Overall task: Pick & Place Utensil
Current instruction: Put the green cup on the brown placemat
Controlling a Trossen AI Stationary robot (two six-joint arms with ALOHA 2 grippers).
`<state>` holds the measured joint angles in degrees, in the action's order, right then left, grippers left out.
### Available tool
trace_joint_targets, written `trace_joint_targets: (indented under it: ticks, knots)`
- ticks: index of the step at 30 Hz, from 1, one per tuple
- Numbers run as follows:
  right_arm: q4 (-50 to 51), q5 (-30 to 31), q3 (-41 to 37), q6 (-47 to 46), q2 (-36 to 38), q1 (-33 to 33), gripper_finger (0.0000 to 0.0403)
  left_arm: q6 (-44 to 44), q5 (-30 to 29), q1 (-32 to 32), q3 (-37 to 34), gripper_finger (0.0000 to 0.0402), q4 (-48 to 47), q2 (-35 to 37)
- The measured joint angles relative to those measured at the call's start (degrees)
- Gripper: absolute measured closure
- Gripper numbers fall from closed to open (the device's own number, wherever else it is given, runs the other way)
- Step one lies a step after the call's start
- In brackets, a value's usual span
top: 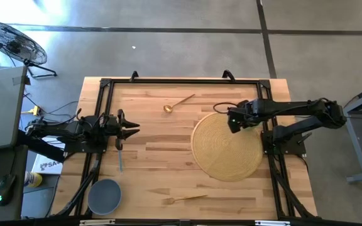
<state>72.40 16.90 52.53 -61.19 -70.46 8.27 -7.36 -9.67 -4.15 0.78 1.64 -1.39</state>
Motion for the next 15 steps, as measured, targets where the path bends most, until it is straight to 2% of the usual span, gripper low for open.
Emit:
trace_joint_targets:
  ticks: [15]
  knots:
    - [-0.23, 1.86, -2.08, 0.15, -0.09, -0.01, 0.0355, 0.01, 0.0, -0.01, 0.0, 0.03, 0.01, 0.0]
